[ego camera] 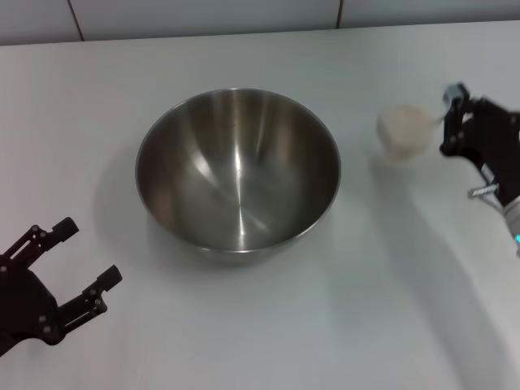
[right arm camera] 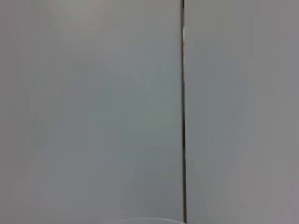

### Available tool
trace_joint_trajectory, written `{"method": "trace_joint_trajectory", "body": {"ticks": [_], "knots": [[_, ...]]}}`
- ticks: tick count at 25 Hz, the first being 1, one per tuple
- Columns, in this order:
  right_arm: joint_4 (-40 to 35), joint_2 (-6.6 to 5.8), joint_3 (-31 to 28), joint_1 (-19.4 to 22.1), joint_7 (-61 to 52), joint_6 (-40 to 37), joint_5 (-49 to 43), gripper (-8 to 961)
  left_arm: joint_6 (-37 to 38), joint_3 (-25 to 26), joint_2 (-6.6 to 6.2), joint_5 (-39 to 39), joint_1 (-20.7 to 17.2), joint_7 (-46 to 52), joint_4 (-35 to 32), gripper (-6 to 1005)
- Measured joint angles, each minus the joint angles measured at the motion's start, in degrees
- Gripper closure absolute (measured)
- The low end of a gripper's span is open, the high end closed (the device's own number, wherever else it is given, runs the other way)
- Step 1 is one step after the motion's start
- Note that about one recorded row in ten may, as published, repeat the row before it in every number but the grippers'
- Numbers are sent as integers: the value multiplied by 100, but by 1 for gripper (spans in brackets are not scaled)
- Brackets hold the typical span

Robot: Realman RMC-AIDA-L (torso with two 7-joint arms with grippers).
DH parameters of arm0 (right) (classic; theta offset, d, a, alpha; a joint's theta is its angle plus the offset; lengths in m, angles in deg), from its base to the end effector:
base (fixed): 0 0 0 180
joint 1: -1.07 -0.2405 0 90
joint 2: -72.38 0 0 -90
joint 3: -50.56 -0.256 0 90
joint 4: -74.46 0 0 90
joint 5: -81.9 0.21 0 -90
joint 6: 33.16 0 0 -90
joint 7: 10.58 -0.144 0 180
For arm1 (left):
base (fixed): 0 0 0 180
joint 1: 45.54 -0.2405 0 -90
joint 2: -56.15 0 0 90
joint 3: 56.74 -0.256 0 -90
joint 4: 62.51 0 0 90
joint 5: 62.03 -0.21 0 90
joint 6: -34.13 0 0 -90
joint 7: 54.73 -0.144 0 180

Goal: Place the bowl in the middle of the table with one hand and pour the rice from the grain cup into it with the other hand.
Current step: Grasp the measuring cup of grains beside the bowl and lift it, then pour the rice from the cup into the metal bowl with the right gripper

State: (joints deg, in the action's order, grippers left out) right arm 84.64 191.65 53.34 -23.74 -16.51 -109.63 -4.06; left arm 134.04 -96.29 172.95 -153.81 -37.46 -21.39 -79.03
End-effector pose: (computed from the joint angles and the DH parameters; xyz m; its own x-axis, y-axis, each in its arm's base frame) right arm 0.3184 0.2991 -0.0378 0.7140 0.0672 -0.6969 -0.6632 -0.2541 -0.7040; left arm -0.3409 0.1900 -0.0028 0.7111 -0.0086 0.7031 0.4447 -0.7690 -0.4592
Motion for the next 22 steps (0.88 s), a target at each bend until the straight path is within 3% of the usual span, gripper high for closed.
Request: {"method": "trace_joint_trajectory", "body": {"ticks": [13, 22], "knots": [[-526, -9, 37, -788, -467, -231, -40, 938, -15, -53, -7, -35, -16, -3, 0, 157], [-538, -9, 48, -861, -475, -237, -44, 938, -27, -62, -3, -36, -26, 8, 2, 157]]}}
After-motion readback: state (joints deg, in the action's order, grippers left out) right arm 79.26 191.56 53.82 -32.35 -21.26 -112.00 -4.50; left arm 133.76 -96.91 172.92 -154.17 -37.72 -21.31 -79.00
